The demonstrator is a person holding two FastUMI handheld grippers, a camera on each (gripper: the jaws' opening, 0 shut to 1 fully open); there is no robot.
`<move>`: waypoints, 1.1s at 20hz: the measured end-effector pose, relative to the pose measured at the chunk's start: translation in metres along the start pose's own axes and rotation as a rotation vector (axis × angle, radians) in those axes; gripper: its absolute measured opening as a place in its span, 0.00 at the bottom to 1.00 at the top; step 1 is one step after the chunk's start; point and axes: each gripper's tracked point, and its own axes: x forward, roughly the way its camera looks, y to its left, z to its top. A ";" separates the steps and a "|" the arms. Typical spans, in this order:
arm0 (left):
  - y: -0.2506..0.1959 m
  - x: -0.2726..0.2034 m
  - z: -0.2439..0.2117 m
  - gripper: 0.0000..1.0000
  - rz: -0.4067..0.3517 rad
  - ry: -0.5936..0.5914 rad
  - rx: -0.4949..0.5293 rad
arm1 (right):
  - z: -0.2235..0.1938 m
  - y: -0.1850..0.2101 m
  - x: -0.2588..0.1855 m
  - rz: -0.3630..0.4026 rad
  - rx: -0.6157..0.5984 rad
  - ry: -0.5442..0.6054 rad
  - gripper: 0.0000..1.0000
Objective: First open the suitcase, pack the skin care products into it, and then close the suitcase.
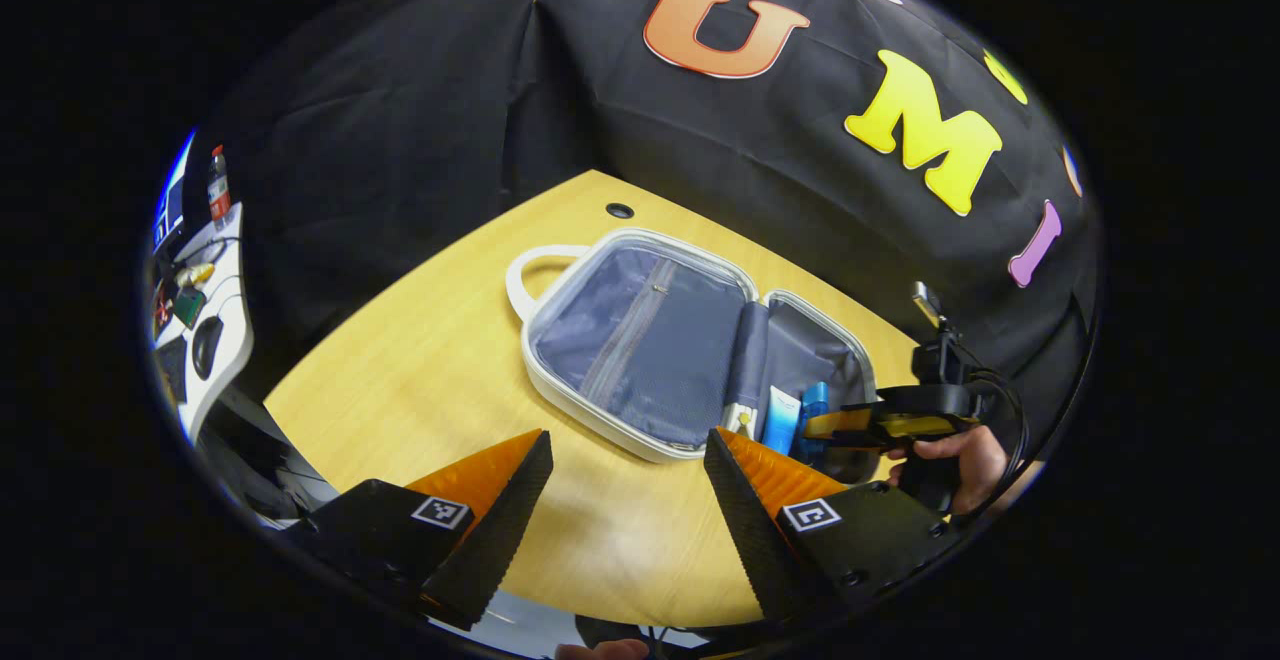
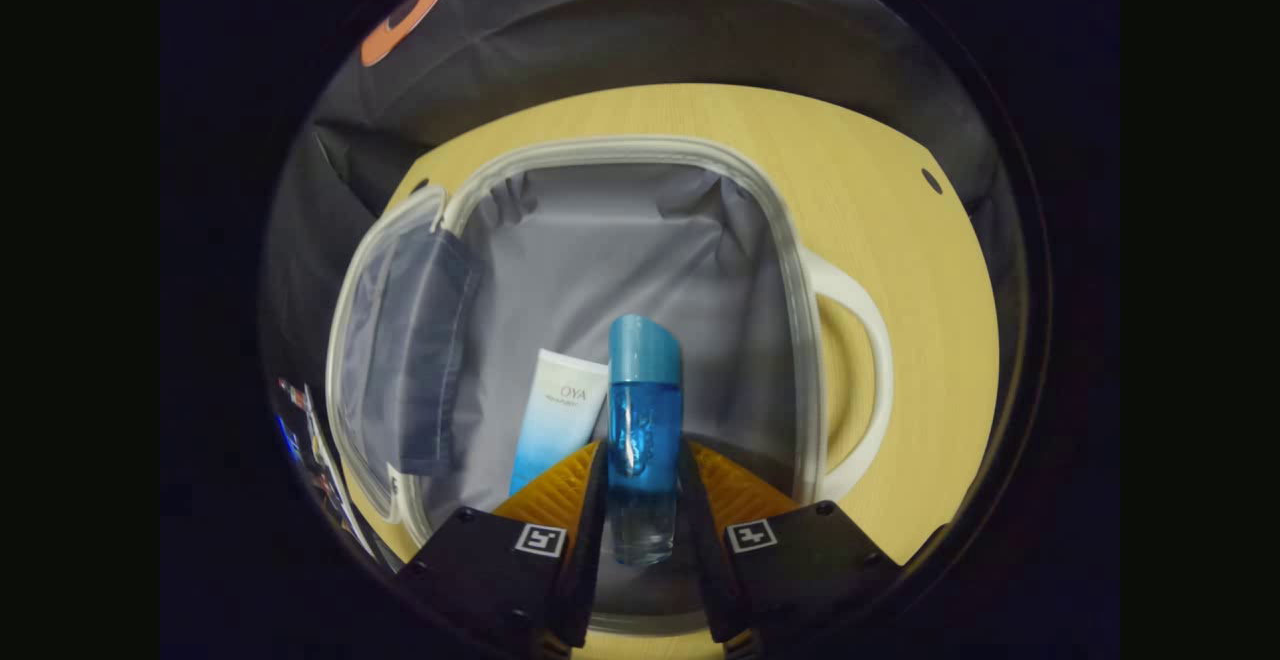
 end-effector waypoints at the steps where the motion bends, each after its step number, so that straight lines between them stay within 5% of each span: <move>1: 0.002 0.000 0.005 0.98 0.001 -0.013 0.006 | 0.003 0.000 -0.007 0.010 -0.023 -0.021 0.46; 4: 0.012 0.001 0.030 0.98 -0.021 -0.083 0.002 | 0.014 0.004 -0.042 0.051 -0.103 -0.111 0.69; 7: 0.023 0.007 0.061 0.98 -0.100 -0.180 0.009 | 0.024 0.003 -0.083 0.081 -0.208 -0.236 0.77; 11: 0.050 0.027 0.092 0.98 -0.190 -0.236 -0.061 | 0.017 0.001 -0.138 0.106 -0.326 -0.359 0.82; 15: 0.095 0.078 0.114 0.98 -0.195 -0.235 -0.105 | -0.024 0.008 -0.177 0.265 -0.299 -0.313 0.82; 22: 0.129 0.180 0.091 0.97 -0.205 -0.014 -0.192 | -0.021 -0.030 -0.213 0.226 -0.293 -0.351 0.82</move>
